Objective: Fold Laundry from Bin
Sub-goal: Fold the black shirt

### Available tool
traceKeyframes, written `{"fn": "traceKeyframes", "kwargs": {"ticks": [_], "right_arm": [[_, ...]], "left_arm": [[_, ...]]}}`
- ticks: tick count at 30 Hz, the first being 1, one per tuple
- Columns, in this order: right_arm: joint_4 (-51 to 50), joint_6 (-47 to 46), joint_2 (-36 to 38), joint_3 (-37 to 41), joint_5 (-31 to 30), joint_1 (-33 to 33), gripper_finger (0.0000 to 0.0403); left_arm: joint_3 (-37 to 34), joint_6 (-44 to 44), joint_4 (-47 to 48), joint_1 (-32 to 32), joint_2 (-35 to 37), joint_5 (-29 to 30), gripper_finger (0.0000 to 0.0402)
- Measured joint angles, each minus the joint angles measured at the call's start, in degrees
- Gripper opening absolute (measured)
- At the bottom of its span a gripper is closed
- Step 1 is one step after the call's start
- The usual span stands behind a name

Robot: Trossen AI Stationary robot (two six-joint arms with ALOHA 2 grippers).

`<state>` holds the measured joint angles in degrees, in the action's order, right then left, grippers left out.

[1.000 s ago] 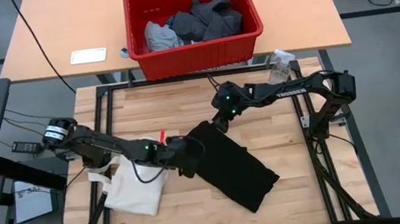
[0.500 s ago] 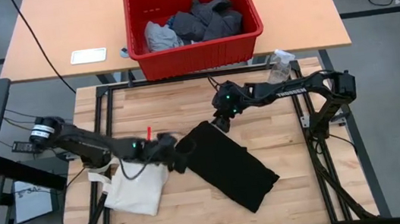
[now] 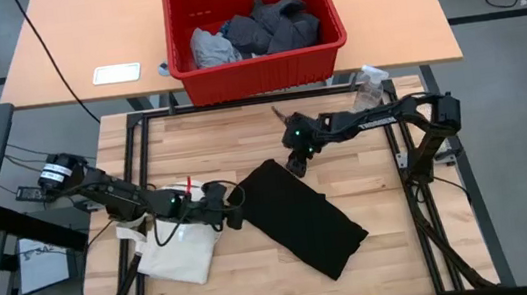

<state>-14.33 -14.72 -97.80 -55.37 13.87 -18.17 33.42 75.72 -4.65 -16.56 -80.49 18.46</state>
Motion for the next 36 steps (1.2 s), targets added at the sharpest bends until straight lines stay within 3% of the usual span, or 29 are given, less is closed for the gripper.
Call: {"fn": "traceKeyframes", "kwargs": {"ticks": [4, 8, 17, 22, 27, 31, 36], "right_arm": [[-0.3, -0.2, -3.0, 0.4, 2.0, 4.1, 0.019], [-2.7, -1.7, -5.2, 0.4, -3.0, 7.9, 0.0174], [-14.6, -8.9, -5.1, 0.1, -6.2, 11.3, 0.0151], [-20.2, -19.4, -1.3, 0.8, 1.5, 12.1, 0.015], [-20.6, -22.7, 2.6, 0.8, 7.5, 15.6, 0.015], [-16.9, -22.0, 5.9, 0.7, -0.1, 16.9, 0.015], [-12.0, -18.0, 8.3, 0.6, -6.5, 11.6, 0.015]], "left_arm": [[0.0, 0.1, -0.2, 0.8, 0.0, 0.0, 0.029], [0.0, 0.2, -1.5, 2.1, 0.0, 0.0, 0.029], [0.0, -0.9, -2.8, 4.5, 0.0, -0.1, 0.029], [0.0, -0.2, -2.7, 3.1, 0.0, -0.1, 0.029], [0.0, 0.2, -2.3, 2.4, 0.0, -0.2, 0.029], [0.0, 2.7, -2.0, 2.5, 0.0, -0.2, 0.029], [0.1, 7.1, -1.4, 0.9, -1.3, -0.2, 0.029]]}}
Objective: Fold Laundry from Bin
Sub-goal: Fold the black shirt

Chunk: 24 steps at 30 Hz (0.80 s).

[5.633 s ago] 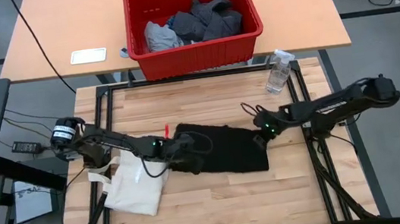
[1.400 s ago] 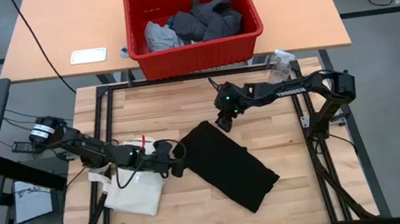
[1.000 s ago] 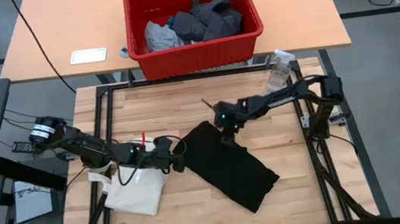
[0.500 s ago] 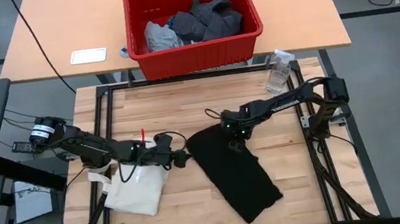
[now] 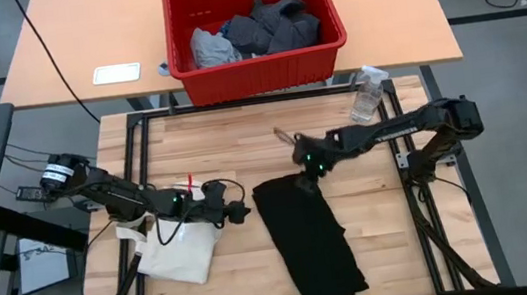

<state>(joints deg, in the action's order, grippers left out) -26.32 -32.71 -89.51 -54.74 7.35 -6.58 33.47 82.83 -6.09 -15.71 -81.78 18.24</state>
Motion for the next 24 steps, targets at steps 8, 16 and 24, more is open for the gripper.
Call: {"fn": "traceKeyframes", "kwargs": {"ticks": [8, 16, 24], "right_arm": [[1.3, 3.3, 0.4, -0.1, 5.3, -6.9, 0.0179], [-9.9, -0.5, 0.7, -0.1, 4.7, -3.7, 0.0253], [-15.6, -5.0, 4.5, -0.1, -0.5, 1.1, 0.0285]], "left_arm": [[0.0, 0.0, -6.9, -1.4, -5.8, -0.1, 0.029], [0.0, -3.3, -14.6, 2.4, -7.8, -1.4, 0.029], [0.0, -4.1, -12.3, 5.5, -6.1, -7.9, 0.029]]}}
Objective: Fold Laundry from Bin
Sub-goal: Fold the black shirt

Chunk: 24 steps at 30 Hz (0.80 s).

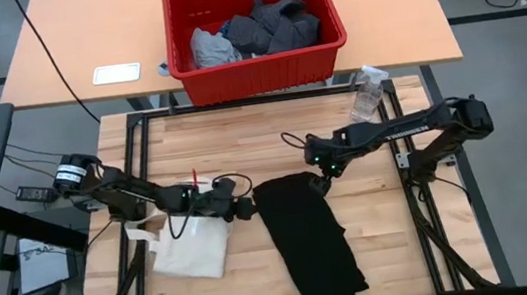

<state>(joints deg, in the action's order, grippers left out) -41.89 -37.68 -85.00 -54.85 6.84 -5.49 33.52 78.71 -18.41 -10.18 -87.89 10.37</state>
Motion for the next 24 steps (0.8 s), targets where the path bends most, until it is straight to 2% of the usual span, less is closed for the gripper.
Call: {"fn": "traceKeyframes", "kwargs": {"ticks": [3, 6, 10, 12, 16, 20, 24], "right_arm": [[-2.7, -2.4, 1.9, 0.0, -0.6, 1.0, 0.0284], [-4.5, -5.6, 4.8, 0.0, -0.4, 2.3, 0.0283], [-5.8, -8.6, 8.0, 0.0, -0.4, 4.1, 0.0284], [-7.6, -8.9, 9.2, 0.0, -2.2, 4.8, 0.0284], [-10.1, -9.6, 11.1, 3.6, -9.4, 5.5, 0.0283], [-0.3, -15.2, 14.8, 12.3, -7.2, 5.5, 0.0285], [14.6, -20.2, 17.7, 20.0, -4.0, 5.5, 0.0284]], "left_arm": [[2.0, -0.4, 1.2, 2.3, 0.7, -4.0, 0.029], [8.2, -5.9, 4.6, 5.3, 2.4, -8.5, 0.029], [19.2, -16.5, 24.1, 6.9, 2.1, -7.1, 0.029], [21.8, -18.7, 31.1, 6.8, 0.4, -6.5, 0.029], [21.3, -14.6, 30.3, 5.0, -3.6, -6.6, 0.029], [21.2, -7.8, 31.4, 3.8, -8.4, -7.2, 0.029], [21.3, -6.5, 28.2, 3.7, -10.7, -7.7, 0.029]]}}
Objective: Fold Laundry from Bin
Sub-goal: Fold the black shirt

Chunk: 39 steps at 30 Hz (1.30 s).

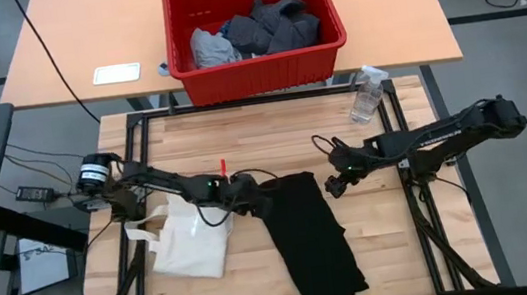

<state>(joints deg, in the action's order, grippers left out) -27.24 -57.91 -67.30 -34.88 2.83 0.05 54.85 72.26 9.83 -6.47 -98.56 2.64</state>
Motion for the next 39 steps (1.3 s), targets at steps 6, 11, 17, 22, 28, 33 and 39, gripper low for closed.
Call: {"fn": "traceKeyframes", "kwargs": {"ticks": [6, 11, 17, 22, 28, 33, 39], "right_arm": [[11.7, -0.7, -0.2, 5.9, -2.4, 0.0, 0.0282], [18.7, 0.5, -2.1, 8.7, -3.9, -0.8, 0.0282], [26.4, 1.6, -8.4, 10.3, -2.8, -3.8, 0.0282], [33.9, 2.6, -15.2, 10.2, 0.2, -6.6, 0.0282], [41.2, 3.3, -19.5, 10.1, 4.0, -9.1, 0.0268], [40.6, 3.7, -19.6, 10.1, 5.2, -10.4, 0.0213], [40.0, 5.5, -19.8, 10.3, 5.4, -11.5, 0.0069]], "left_arm": [[0.0, -1.3, -5.9, 0.3, -3.8, -0.4, 0.029], [0.0, -1.8, -9.8, 1.6, -6.0, -0.9, 0.029], [0.0, -5.1, -10.6, 4.4, -6.2, -1.0, 0.029], [0.0, -10.1, -15.9, 7.0, -7.7, -0.9, 0.029], [0.0, -12.0, -25.4, 9.0, -12.2, -1.7, 0.0289], [0.0, -15.6, -29.5, 9.6, -13.9, -2.0, 0.0246], [0.0, -18.4, -29.5, 10.7, -14.0, -1.8, 0.0109]]}}
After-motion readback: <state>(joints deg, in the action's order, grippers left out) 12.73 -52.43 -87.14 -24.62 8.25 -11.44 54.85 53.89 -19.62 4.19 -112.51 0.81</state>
